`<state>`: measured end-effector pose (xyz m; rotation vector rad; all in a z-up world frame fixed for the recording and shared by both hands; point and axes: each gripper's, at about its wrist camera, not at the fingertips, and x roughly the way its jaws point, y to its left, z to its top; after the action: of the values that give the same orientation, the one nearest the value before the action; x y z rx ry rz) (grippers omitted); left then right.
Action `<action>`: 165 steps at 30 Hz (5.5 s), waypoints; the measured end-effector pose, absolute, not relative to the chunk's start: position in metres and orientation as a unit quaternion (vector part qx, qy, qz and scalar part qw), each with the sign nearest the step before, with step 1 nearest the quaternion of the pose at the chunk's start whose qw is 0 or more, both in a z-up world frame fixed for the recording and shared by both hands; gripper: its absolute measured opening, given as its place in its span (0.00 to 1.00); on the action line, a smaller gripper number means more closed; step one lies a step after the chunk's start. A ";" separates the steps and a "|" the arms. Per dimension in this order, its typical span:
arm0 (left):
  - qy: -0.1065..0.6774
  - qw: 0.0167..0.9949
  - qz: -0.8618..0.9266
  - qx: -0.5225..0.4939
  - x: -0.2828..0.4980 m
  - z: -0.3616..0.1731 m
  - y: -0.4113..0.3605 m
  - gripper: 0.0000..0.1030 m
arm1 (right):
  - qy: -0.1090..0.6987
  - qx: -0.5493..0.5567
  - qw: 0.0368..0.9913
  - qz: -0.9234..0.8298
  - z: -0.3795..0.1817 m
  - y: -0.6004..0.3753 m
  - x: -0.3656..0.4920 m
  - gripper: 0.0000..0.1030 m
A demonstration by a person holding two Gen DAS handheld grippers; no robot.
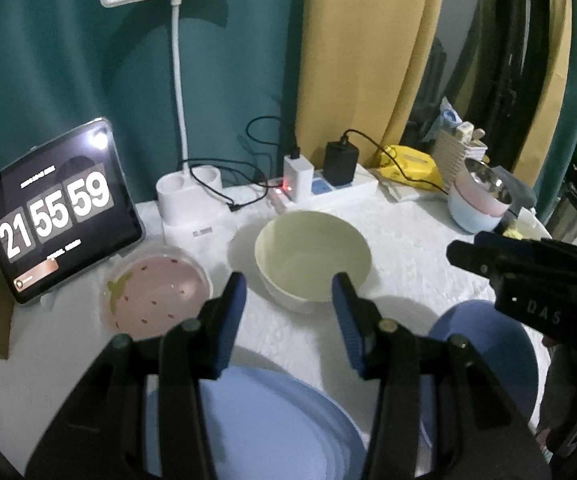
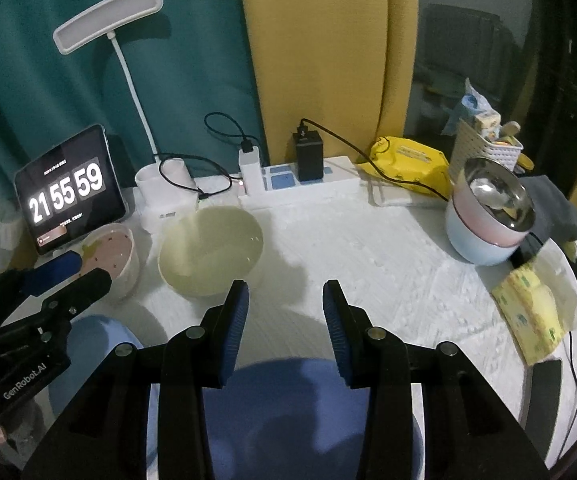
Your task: Organize plates and bowls
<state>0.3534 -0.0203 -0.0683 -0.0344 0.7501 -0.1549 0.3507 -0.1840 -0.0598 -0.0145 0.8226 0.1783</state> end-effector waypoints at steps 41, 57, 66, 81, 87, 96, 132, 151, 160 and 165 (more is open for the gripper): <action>0.430 0.898 -0.094 0.003 0.455 -0.131 -0.026 0.44 | 0.490 0.034 0.866 0.091 -0.134 -0.157 0.456 0.40; 0.433 0.896 -0.086 0.043 0.469 -0.148 -0.038 0.39 | 0.498 0.034 0.860 0.100 -0.145 -0.152 0.463 0.35; 0.436 0.895 -0.085 0.049 0.474 -0.156 -0.036 0.29 | 0.521 0.034 0.845 0.117 -0.158 -0.145 0.469 0.27; 0.424 0.900 -0.093 0.038 0.465 -0.152 -0.035 0.19 | 0.501 0.044 0.858 0.104 -0.149 -0.151 0.463 0.14; 0.416 0.904 -0.095 0.037 0.459 -0.147 -0.036 0.19 | 0.486 0.040 0.867 0.100 -0.140 -0.153 0.457 0.14; 0.402 0.910 -0.094 0.035 0.449 -0.133 -0.034 0.19 | 0.474 0.048 0.873 0.107 -0.130 -0.155 0.445 0.14; 0.346 0.931 -0.106 0.039 0.378 -0.065 -0.049 0.19 | 0.414 0.060 0.903 0.103 -0.063 -0.174 0.371 0.14; 0.331 0.935 -0.117 0.048 0.336 -0.048 -0.073 0.19 | 0.393 0.070 0.912 0.094 -0.043 -0.198 0.325 0.14; 0.329 0.934 -0.124 0.055 0.318 -0.048 -0.090 0.19 | 0.386 0.073 0.915 0.085 -0.040 -0.214 0.304 0.14; 0.329 0.933 -0.131 0.062 0.309 -0.049 -0.103 0.19 | 0.385 0.078 0.916 0.078 -0.041 -0.225 0.293 0.14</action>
<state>0.3090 -0.1034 -0.0490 0.1265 0.6735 -0.2673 0.2933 -0.2249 -0.0413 0.1612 0.7929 0.1606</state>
